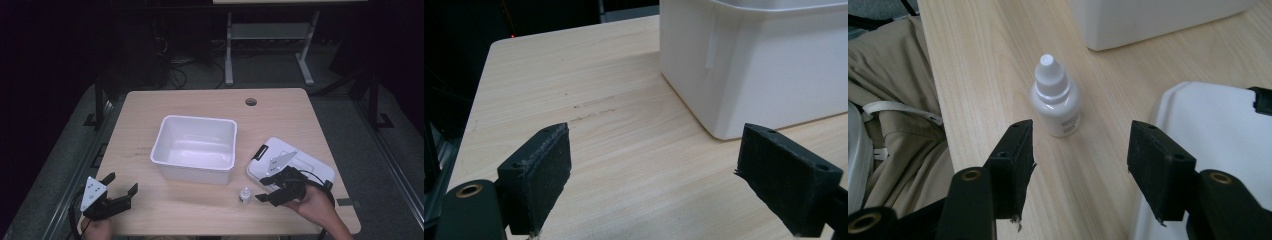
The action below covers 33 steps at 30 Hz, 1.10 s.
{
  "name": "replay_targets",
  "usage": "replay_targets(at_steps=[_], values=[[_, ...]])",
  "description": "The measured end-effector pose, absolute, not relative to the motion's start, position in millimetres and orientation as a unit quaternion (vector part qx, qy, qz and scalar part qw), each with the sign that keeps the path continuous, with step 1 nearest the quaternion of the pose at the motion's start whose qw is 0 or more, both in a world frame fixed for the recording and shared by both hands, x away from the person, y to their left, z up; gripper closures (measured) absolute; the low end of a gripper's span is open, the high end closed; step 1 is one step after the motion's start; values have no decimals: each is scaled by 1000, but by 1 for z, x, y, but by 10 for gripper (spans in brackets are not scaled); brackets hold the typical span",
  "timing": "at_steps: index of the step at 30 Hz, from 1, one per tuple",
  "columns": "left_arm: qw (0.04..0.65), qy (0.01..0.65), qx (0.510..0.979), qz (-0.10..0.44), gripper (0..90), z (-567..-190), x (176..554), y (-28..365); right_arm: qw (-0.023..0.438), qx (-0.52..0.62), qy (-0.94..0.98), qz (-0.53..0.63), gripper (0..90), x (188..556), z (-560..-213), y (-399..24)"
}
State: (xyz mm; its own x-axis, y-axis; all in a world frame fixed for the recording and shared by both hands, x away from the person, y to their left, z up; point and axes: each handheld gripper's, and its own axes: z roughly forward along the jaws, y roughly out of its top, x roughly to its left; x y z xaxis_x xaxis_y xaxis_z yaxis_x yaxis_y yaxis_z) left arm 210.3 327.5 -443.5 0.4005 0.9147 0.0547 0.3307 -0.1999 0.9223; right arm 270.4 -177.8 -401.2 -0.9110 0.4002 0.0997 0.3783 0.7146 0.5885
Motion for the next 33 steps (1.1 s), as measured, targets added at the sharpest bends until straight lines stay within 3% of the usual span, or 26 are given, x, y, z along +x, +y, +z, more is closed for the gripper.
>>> replay_targets(at_steps=[33], values=[[455, 444, 701, 322, 130, -443, 210, 330, 6, 178, 937, 302, 416, 273, -417, -138]])
